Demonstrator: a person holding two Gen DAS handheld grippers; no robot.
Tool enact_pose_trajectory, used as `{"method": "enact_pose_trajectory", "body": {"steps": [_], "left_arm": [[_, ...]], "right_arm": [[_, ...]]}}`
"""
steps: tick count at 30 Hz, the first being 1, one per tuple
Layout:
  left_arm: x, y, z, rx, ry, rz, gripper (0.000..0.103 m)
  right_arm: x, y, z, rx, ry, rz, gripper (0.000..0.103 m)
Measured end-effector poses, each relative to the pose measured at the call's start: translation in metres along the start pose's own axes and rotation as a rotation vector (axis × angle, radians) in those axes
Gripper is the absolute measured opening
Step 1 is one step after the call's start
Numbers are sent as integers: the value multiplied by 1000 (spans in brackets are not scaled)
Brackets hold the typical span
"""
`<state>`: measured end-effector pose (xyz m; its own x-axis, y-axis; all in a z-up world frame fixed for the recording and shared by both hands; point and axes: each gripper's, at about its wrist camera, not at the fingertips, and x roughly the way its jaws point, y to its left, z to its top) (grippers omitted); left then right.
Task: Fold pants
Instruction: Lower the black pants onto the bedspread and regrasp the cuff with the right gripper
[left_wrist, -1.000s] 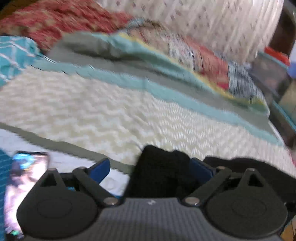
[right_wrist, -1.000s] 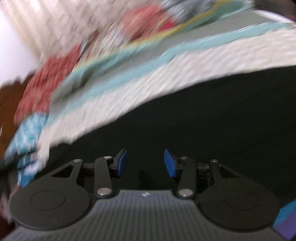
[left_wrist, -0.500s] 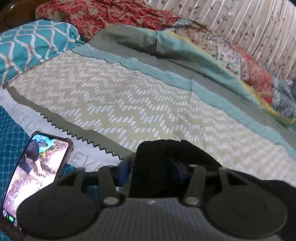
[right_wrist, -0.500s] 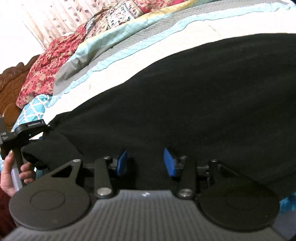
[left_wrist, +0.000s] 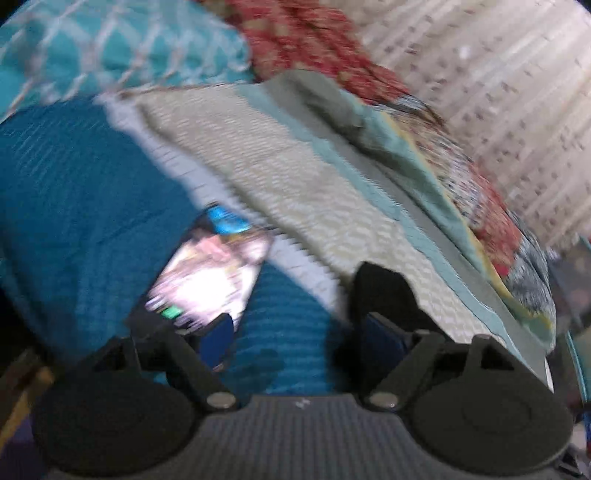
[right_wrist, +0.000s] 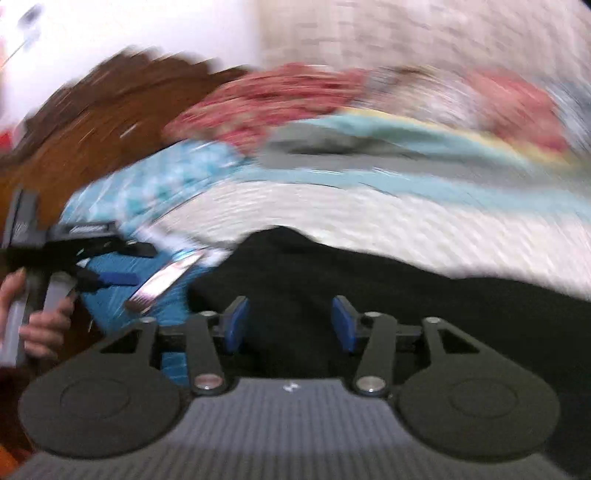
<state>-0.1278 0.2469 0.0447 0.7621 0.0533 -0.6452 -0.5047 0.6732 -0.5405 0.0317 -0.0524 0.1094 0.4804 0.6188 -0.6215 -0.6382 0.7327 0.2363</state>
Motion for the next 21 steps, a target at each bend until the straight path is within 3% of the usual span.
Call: {"method": "enact_pose_trajectory", "body": {"steps": [3,5,7,8,9,12,14,17,21], "left_arm": [[-5,13,-7,-26,13,-3,79],[-7,13,-11,-24,23,-31,79],[-7,8,-14,3,29,-49,79],[-6,5,-15,18,35,-61,79],[-6,2,-16,27,41,-74,79],[0,-7,-21,68,63,-111,80],[12,-18,-25,104,95,-132,80],[40,-34,-30,139,151,-160,80],[76,-50,-32,130,204,-167,81]], "right_arm": [[27,34,10,-201,23,67,67],[54,56,10,-367,66,62,65],[85,65,8,-496,128,7,40],[97,64,8,-503,144,-1,14],[89,55,7,-437,147,-8,14],[70,-15,30,138,73,26,13],[59,-59,28,412,28,-14,13],[51,-92,15,569,49,-32,13],[43,-91,8,626,45,-21,13]]}}
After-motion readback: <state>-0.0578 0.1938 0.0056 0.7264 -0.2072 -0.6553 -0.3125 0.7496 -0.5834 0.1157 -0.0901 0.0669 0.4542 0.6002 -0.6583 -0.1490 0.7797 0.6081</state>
